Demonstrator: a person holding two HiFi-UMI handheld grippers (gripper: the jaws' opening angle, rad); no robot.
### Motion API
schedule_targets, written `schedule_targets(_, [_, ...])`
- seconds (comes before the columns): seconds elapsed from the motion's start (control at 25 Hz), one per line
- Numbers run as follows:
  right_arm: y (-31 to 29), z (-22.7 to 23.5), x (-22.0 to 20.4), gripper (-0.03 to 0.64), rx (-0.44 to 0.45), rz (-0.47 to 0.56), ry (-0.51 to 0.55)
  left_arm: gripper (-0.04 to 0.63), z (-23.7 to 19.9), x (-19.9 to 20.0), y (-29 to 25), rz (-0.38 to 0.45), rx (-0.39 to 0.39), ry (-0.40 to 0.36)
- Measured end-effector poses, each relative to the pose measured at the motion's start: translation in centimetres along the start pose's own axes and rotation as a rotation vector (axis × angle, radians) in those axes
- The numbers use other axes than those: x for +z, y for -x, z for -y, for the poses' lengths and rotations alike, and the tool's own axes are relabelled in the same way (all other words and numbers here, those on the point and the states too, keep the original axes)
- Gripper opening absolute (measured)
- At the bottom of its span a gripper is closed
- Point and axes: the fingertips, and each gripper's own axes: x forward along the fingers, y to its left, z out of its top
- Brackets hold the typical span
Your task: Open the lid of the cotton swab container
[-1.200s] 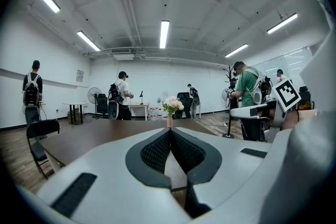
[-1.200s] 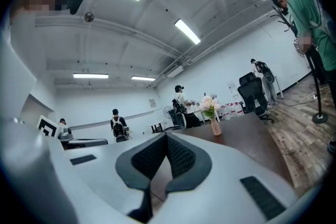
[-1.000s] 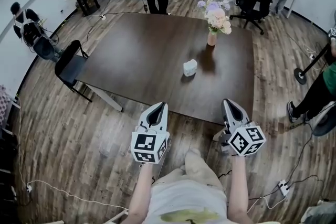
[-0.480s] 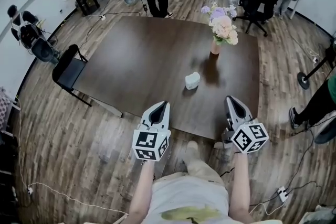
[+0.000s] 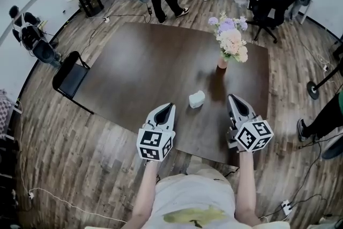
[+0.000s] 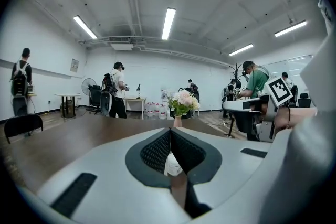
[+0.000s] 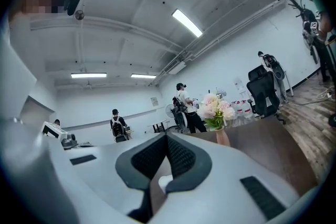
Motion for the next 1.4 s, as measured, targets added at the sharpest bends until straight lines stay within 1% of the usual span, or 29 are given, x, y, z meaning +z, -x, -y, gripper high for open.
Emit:
schedule_targets(0.16, [-2.2, 0.9, -0.6, 0.021, 0.011, -0.037, 0.005, 0.025, -0.9, -1.2, -2.4, -0.048, -0.003, 0.002])
schedule_targets(0.4, [-4.3, 2.1, -1.9, 0.021, 0.014, -0.094, 0.010, 0.025, -1.0, -3.6, -5.4, -0.130, -0.048, 0.025])
schedule_targets(0.48, [-4.9, 2.6, -2.5, 0.021, 0.007, -0.109, 0.007, 0.025, -1.1, -4.8, -6.4, -0.166, -0.063, 0.037])
schedule_targets(0.56, [-5.2, 3.1, -3.0, 0.021, -0.004, -0.120, -0.005, 0.025, -0.8, -6.0, -7.3, -0.213, -0.095, 0.041])
schedule_targets(0.68, [-5.8, 3.8, -3.4, 0.021, -0.016, -0.130, -0.020, 0.025, -0.1, -7.8, -8.6, -0.283, -0.148, 0.013])
schedule_targets(0.88, [-6.2, 4.7, -4.8, 0.021, -0.039, -0.163, -0.047, 0.028, 0.9, -10.9, -9.9, -0.371, -0.212, -0.020])
schedule_targets(0.92, [-6.2, 4.9, -5.2, 0.021, -0.041, -0.174, -0.049, 0.038, 1.1, -11.5, -10.2, -0.384, -0.221, -0.020])
schedule_targets(1.0, [-6.2, 5.3, -6.1, 0.021, -0.045, -0.195, -0.056, 0.142, 1.5, -12.6, -10.7, -0.405, -0.245, -0.012])
schedule_targets(1.12, [-6.1, 5.7, -7.4, 0.021, -0.055, -0.220, -0.075, 0.184, 1.9, -13.9, -11.9, -0.426, -0.270, -0.038])
schedule_targets(1.24, [-5.9, 6.0, -8.6, 0.021, -0.059, -0.241, -0.089, 0.261, 2.0, -14.9, -13.3, -0.438, -0.292, -0.083])
schedule_targets(1.4, [-5.8, 6.0, -9.3, 0.021, -0.058, -0.262, -0.093, 0.279, 2.5, -15.0, -14.4, -0.424, -0.340, -0.112])
